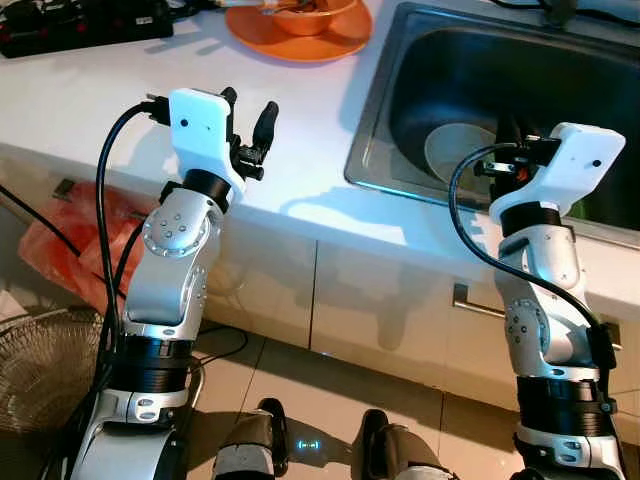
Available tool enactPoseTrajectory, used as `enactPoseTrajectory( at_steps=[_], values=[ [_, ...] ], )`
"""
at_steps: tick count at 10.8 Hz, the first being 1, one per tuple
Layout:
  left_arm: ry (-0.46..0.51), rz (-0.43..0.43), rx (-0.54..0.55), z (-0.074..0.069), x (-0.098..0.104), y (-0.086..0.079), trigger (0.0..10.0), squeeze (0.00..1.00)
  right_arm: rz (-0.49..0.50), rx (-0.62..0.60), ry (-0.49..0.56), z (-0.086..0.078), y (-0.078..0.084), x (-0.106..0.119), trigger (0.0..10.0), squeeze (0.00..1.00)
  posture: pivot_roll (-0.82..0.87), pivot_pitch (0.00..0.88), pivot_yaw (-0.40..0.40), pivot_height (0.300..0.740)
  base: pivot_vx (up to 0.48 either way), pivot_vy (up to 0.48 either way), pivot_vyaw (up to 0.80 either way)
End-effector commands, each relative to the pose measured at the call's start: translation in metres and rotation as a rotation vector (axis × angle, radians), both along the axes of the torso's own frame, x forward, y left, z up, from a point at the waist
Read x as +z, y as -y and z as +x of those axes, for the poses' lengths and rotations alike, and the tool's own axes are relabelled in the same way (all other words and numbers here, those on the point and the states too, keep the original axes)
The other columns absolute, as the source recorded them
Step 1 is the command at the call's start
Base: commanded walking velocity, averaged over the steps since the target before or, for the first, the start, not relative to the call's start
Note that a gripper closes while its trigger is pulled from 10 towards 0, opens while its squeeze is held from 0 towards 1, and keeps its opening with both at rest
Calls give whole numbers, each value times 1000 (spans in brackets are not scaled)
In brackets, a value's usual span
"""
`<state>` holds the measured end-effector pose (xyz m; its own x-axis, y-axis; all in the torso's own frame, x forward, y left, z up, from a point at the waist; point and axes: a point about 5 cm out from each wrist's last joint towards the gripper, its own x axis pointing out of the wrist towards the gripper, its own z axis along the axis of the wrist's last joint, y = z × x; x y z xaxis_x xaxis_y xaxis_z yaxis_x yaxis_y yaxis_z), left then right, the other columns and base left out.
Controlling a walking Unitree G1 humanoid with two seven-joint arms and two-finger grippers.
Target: Kitchen organization
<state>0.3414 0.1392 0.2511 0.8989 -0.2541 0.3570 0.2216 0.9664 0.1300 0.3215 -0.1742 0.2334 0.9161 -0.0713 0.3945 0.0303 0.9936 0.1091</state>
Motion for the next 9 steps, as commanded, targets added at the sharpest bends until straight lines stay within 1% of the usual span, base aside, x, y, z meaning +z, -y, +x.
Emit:
enactPoseTrajectory(
  at_steps=[1,3,4,6,9],
  values=[
    [19,-5,5,-2,4,0,10000,0,2,-3,1,0,0,2,10000,0,91,244,-6,740,0,0,-625],
    [20,-6,11,-2,5,-1,10000,0,8,8,7,0,-4,3,10000,0,94,252,-4,740,0,0,0],
    [20,-7,15,-1,6,-1,10000,0,16,8,-6,0,-5,2,10000,0,93,254,-3,740,0,0,-450],
    [19,-9,14,-1,6,-1,10000,0,30,9,-10,0,-5,2,10000,0,91,258,-2,740,0,0,-800],
    [17,-11,16,-1,6,-1,10000,0,19,8,-4,0,-5,2,10000,0,95,262,-3,740,0,0,0]
  ],
)
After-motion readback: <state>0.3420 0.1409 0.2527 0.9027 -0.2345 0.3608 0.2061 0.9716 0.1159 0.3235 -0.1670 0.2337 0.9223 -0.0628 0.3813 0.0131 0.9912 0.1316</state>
